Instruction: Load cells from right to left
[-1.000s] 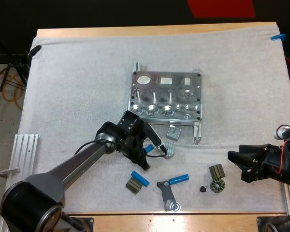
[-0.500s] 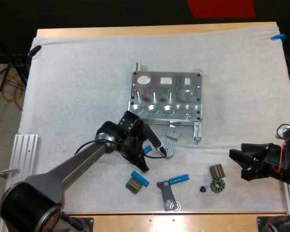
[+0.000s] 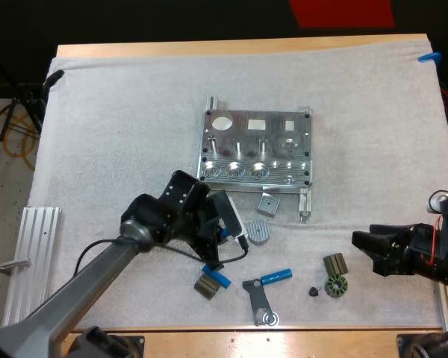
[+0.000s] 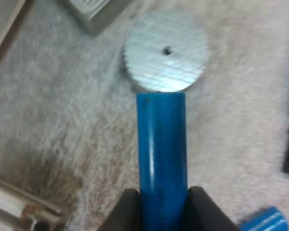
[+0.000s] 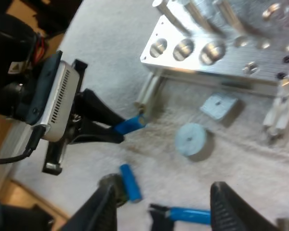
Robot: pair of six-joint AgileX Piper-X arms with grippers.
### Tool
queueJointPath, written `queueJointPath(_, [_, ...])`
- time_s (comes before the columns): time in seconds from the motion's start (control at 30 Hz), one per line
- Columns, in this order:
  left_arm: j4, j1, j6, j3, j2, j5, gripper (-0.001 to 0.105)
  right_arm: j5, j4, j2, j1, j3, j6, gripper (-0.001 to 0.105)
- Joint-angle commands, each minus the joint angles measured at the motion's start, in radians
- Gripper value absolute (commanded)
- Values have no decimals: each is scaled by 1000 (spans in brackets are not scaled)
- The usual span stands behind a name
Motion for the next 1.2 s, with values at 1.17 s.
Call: queueJointPath(1.17, [94, -5, 62, -5, -239, 422, 0, -328, -343, 439, 296, -9, 348, 55])
